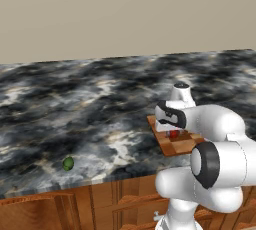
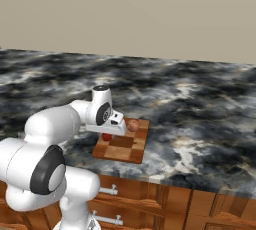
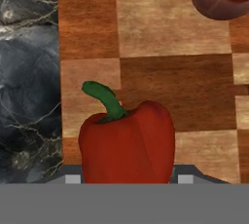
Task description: Place the avocado, onion, tomato, and bell pepper on the cutting board.
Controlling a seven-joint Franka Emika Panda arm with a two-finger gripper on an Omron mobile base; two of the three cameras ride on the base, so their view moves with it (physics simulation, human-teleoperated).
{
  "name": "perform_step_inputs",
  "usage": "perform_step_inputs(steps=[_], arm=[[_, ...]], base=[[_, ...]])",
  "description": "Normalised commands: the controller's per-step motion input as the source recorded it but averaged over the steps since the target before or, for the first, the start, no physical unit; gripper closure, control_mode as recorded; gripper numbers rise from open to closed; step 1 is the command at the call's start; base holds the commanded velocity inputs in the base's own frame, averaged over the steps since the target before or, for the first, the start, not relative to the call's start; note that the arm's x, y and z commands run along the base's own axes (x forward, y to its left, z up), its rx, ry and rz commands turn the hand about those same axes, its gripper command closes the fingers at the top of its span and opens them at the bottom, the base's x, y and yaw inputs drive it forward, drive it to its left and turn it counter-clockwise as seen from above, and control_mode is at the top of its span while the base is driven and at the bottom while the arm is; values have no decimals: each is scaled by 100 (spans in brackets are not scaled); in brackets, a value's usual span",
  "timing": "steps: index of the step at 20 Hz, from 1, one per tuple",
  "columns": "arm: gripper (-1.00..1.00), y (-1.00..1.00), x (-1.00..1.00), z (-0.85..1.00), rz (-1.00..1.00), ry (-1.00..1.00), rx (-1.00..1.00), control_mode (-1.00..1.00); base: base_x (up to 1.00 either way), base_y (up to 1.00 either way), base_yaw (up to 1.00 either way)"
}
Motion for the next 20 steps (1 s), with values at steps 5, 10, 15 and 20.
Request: perform_step_inputs(steps=[5,10,15,20], arm=[[100,-11,20,-17,0,3,0,-100],[100,-5,14,-16,0,4,0,-100],[100,-2,8,-28,0,5,0,-100],[100,-1,1,-22,0,1,0,-100]], base=[[0,0,0],[0,0,0],[0,0,0],[0,0,0]])
